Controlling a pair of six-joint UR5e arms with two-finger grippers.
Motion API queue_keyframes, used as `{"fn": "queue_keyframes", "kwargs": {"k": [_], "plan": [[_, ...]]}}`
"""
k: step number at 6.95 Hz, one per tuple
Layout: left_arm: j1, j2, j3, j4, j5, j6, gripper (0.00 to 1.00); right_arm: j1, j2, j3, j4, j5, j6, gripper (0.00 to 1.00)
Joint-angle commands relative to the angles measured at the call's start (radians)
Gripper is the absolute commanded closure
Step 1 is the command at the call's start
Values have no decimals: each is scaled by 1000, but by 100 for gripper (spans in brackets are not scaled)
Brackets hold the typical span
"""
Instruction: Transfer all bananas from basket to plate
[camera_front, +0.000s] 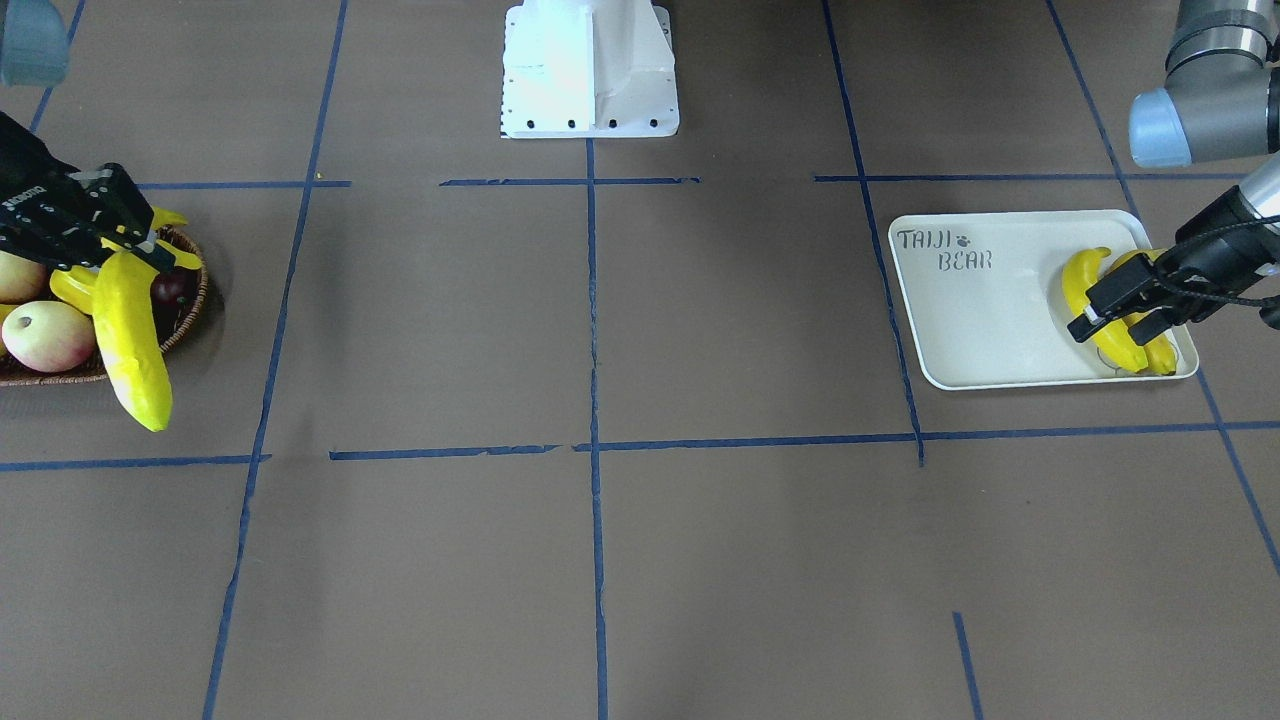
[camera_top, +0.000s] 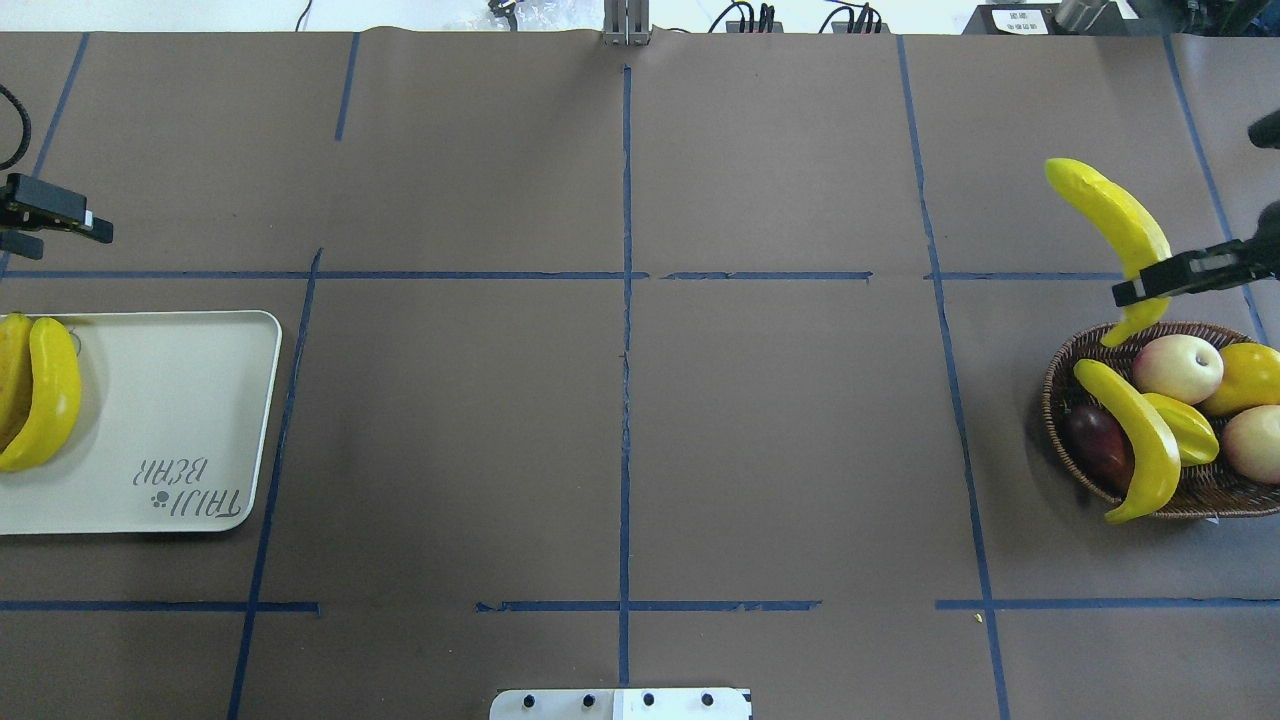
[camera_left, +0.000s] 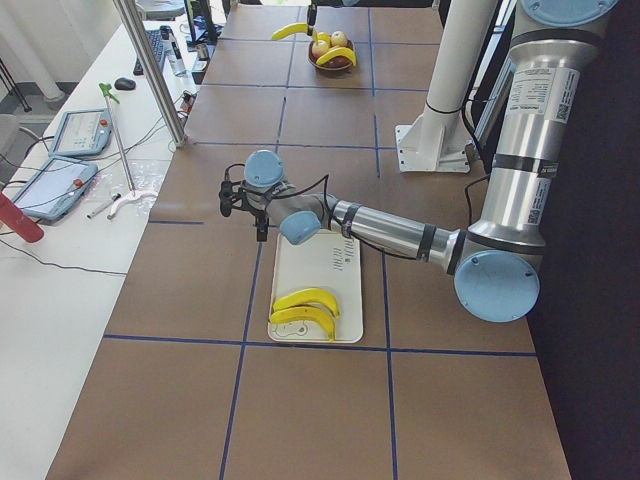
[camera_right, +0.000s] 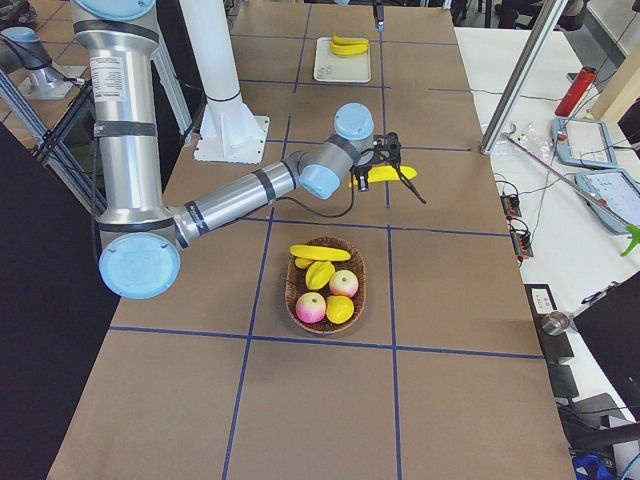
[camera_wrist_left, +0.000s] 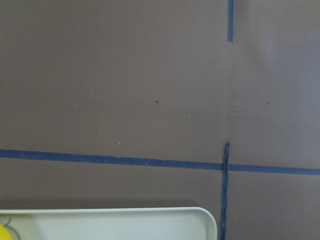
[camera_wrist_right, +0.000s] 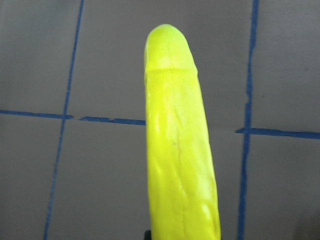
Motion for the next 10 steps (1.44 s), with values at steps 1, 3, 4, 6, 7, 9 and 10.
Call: {"fn": "queue_keyframes", "kwargs": {"k": [1,3,4,6,7,9,10], "plan": [[66,-119,-30,-3,-3,-153,0,-124,154,0,2,-56,188,100],[185,-279,-27,-3,5,-336,0,-232,244,-8,1,-108,198,100],[208,-331,-28,-5,20,-458,0,-286,276,-8,1,-180,227,100],[273,-402,-27,-5,113,-587,0,-373,331,-8,15,-312,322,100],[303,-440,-25,-17,146,-689,0,-401,340,-21,85,-347,383,100],[364,-518,-10,-23,241,-872,0,-441,376,-46,108,-410,417,100],[404,-534,-10,-25,287,-887,0,-452,386,-48,108,-424,420,100]]}}
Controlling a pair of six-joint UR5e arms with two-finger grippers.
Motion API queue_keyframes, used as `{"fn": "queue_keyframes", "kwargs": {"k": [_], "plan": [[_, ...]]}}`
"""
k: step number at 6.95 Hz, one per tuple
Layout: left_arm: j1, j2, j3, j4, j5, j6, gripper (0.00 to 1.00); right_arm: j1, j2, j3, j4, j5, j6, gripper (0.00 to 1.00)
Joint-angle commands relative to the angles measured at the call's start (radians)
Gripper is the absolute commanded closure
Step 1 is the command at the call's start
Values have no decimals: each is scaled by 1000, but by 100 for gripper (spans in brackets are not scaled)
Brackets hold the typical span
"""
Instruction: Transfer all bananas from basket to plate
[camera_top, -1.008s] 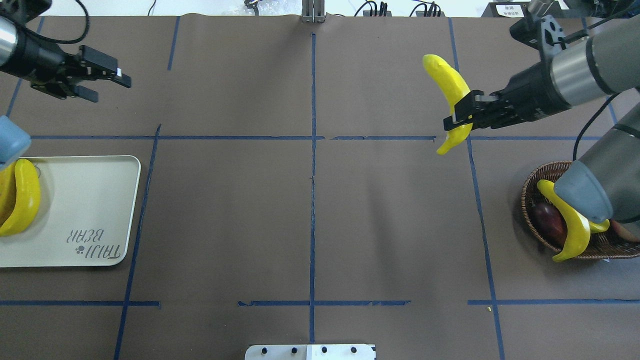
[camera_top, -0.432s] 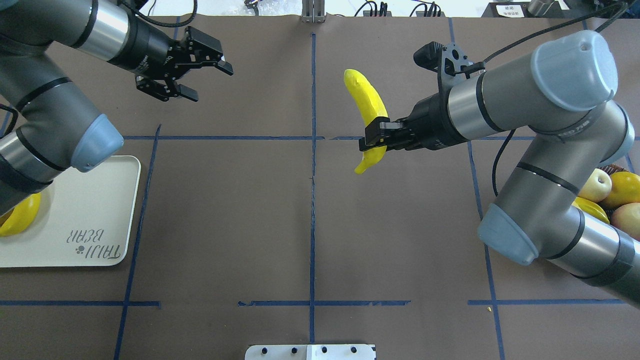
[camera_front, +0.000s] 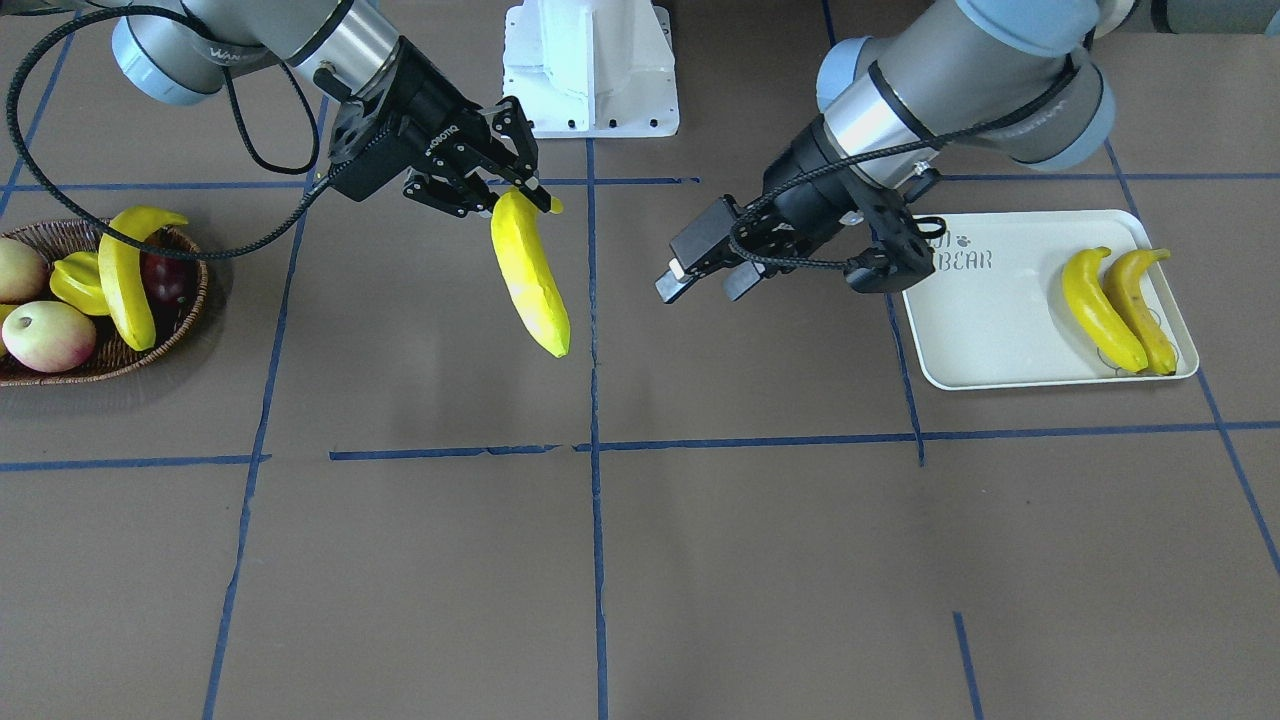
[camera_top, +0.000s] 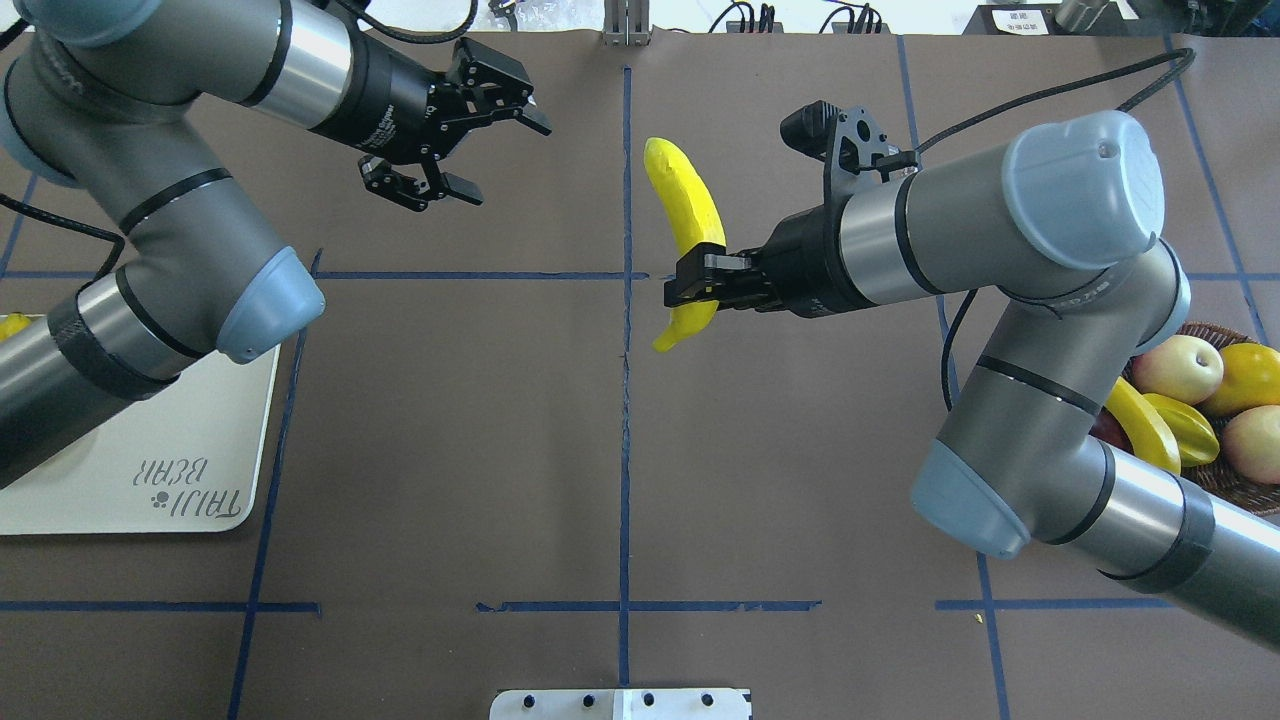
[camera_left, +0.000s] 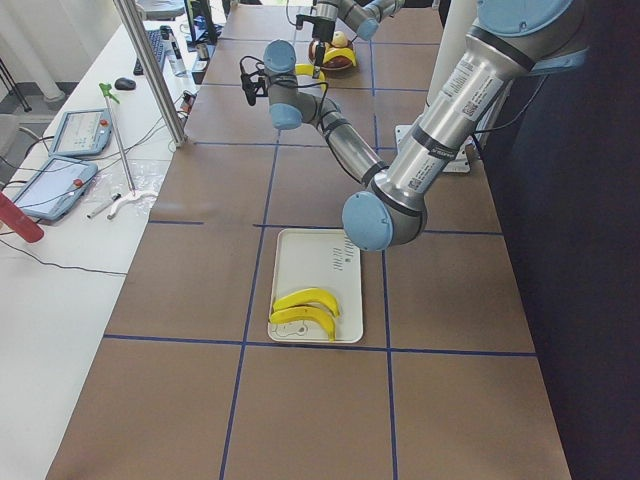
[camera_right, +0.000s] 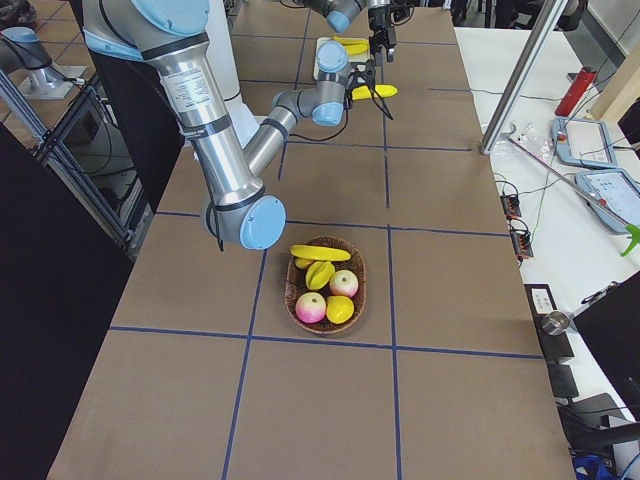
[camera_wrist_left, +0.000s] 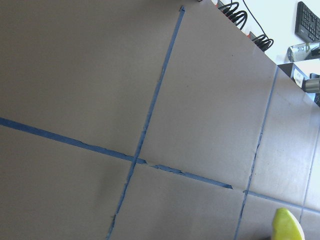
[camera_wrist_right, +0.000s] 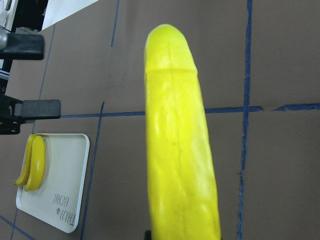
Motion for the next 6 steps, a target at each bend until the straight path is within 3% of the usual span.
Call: {"fn": "queue_keyframes", "kwargs": {"k": [1,4,6], "plan": [[70,-51,4,-1,80,-89,0,-19,17,-4,4,-25,14,100],[92,-85,28,1,88,-124,0,-23,20,-1,6,-25,28,100],[127,-104,41,1,143,-141,0,-25,22,2,8,-25,31,100]]}}
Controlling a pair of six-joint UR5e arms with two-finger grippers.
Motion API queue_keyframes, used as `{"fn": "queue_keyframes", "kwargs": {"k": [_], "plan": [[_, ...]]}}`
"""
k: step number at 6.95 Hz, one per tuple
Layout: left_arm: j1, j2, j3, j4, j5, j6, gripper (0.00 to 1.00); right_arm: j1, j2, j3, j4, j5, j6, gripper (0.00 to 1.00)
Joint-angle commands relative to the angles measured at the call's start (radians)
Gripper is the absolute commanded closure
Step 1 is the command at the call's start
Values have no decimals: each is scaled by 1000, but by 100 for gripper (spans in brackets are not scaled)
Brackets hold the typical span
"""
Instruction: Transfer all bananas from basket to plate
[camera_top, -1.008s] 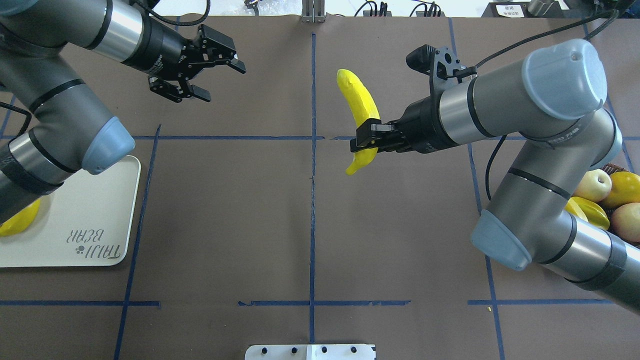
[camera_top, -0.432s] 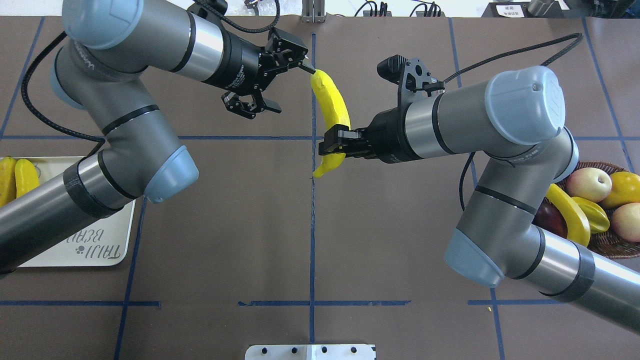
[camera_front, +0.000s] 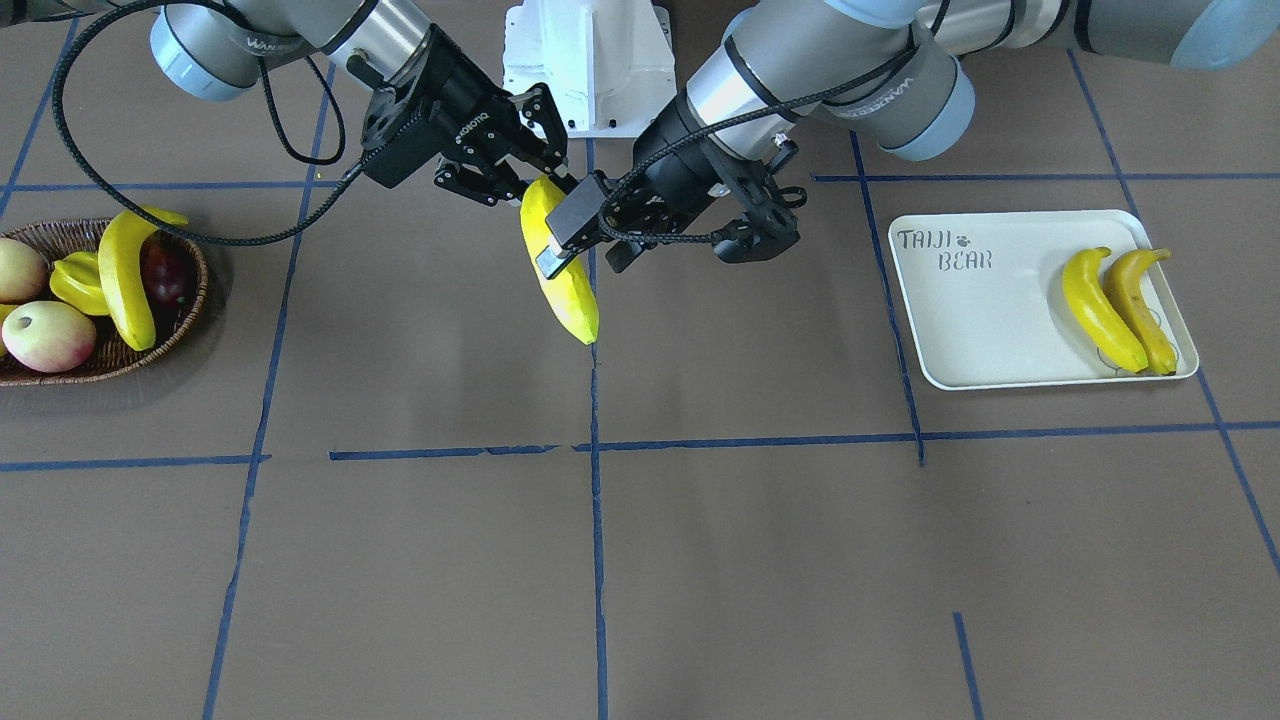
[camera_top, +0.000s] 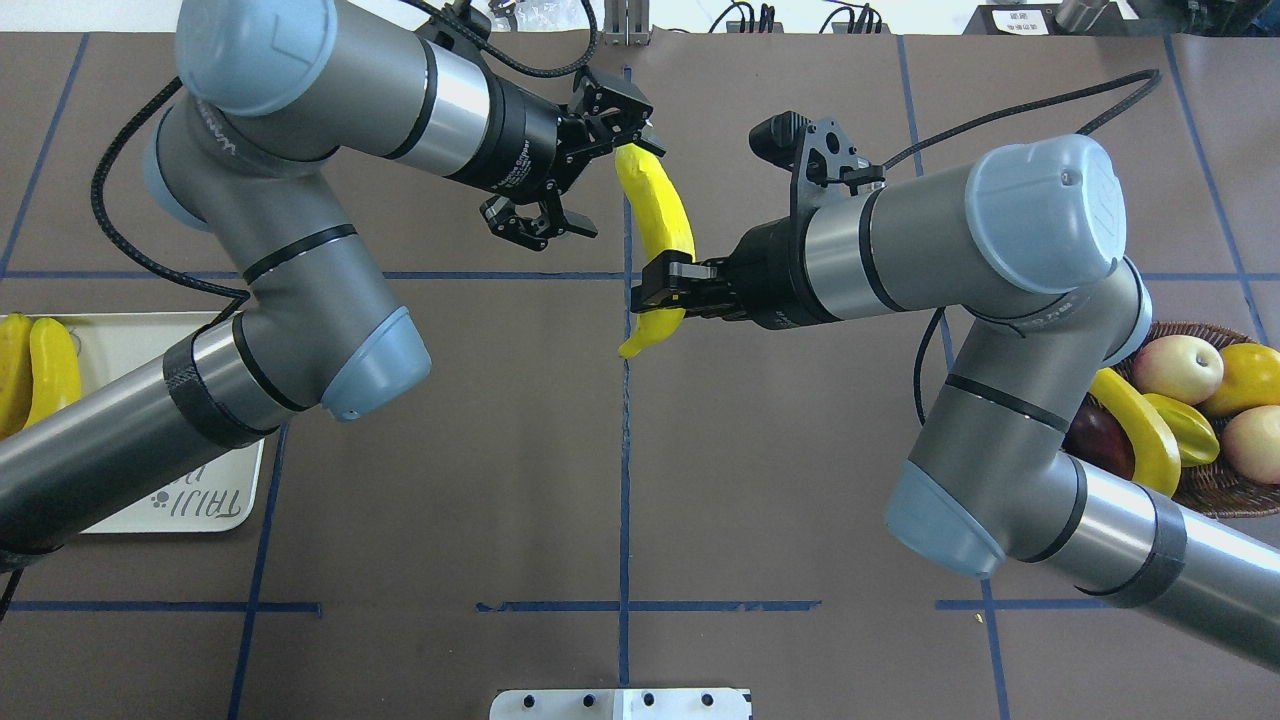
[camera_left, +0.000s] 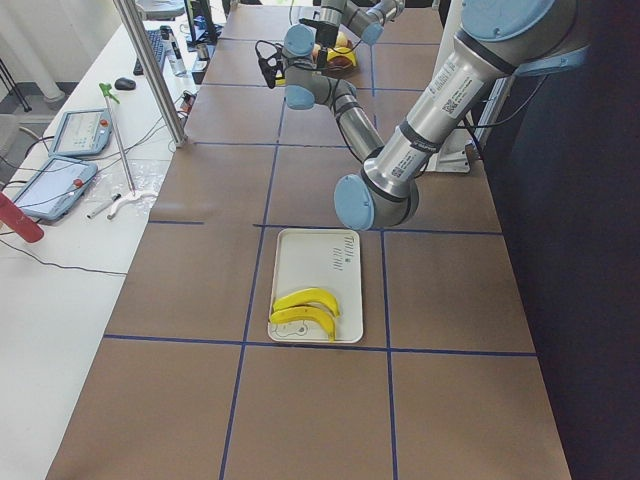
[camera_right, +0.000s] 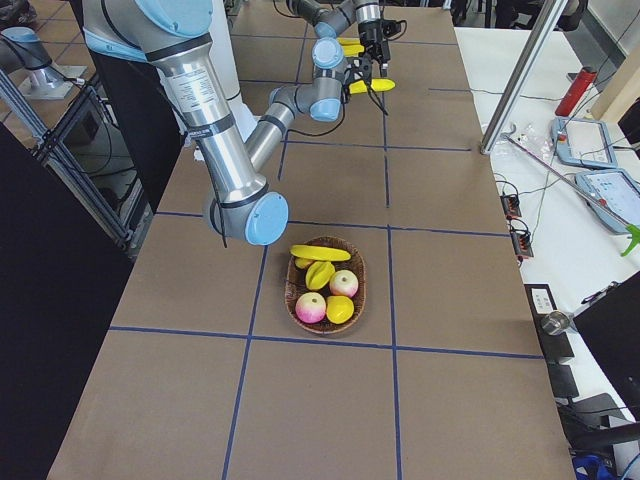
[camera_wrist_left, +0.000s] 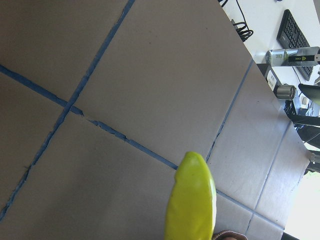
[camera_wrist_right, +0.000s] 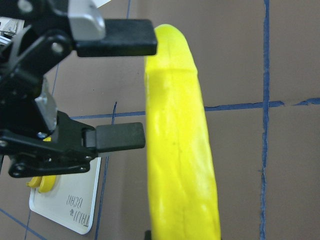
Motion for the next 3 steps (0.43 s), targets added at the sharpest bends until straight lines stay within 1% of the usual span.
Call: {"fn": "queue_keyframes", "kwargs": {"k": [1,2,3], "plan": [[23,-10,6,2,26,-7,0,-3,4,3,1,0,2,100],[26,-10,6,2,26,-7,11,-7,13,3,-1,0,5,100],[26,-10,7,0,26,-7,32,-7,13,3,-1,0,5,100]]}}
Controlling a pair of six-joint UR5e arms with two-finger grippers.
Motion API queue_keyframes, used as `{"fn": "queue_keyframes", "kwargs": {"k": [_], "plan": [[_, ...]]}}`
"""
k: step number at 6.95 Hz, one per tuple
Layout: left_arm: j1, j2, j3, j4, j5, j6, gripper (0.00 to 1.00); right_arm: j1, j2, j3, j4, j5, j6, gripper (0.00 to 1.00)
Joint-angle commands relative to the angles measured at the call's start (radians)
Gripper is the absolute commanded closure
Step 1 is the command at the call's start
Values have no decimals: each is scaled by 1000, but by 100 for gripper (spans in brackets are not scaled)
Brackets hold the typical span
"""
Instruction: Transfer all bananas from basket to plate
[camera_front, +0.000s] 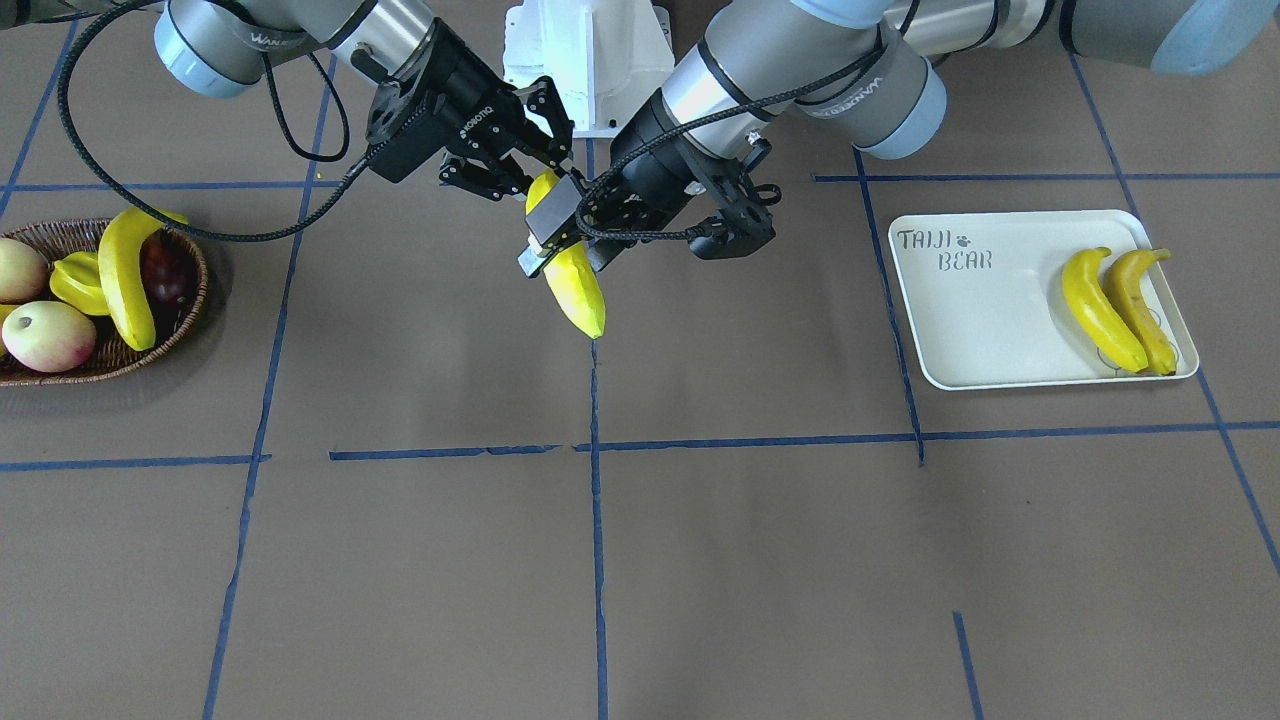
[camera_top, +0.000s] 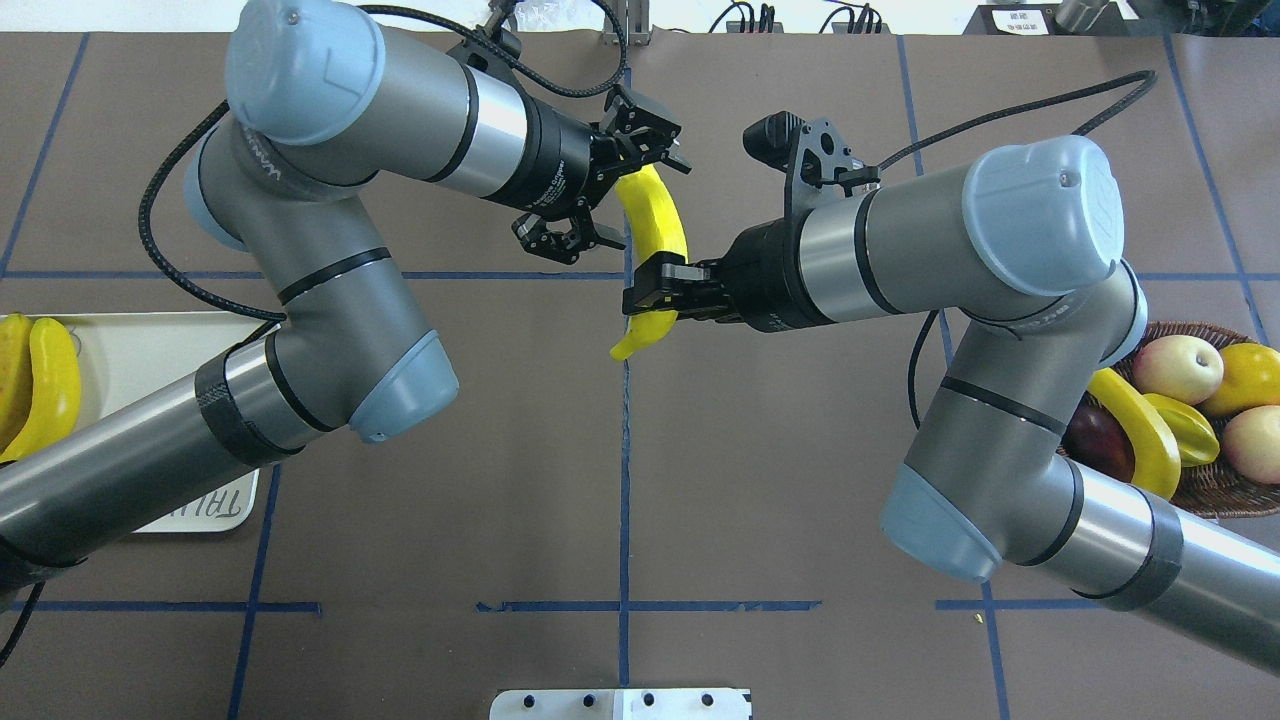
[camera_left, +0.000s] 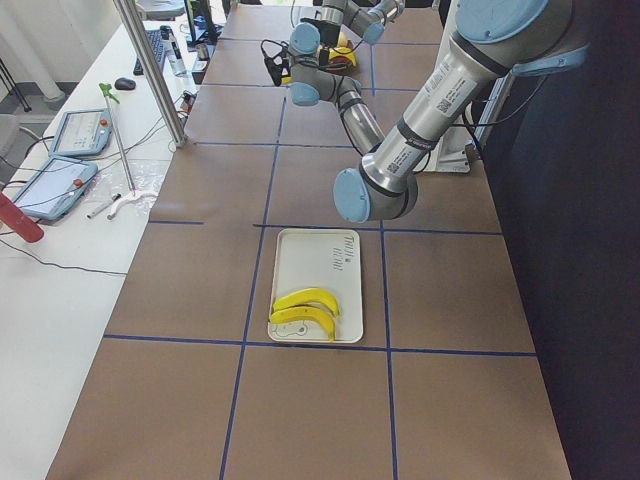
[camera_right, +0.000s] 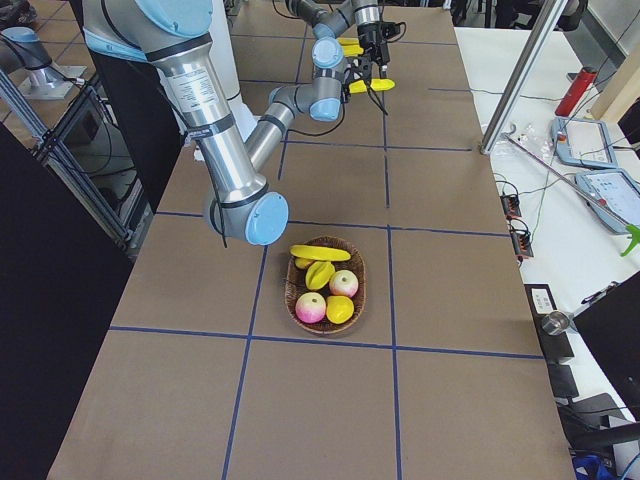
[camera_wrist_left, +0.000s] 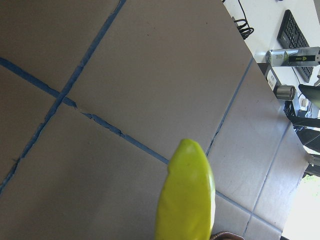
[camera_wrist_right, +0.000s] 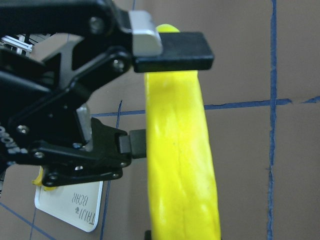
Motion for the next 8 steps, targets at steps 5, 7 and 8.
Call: {"fn": "queue_keyframes", "kwargs": {"k": [5,7,8], "plan": [[2,6,-2,-3,-1,9,100,-1,4,-1,0,-12,9,1],[1,7,-5,-3,-1,9,100,-1,4,-1,-2,-18,9,0],[0,7,-6,-3,-1,8,100,-1,4,-1,-4,-18,10,0]]}}
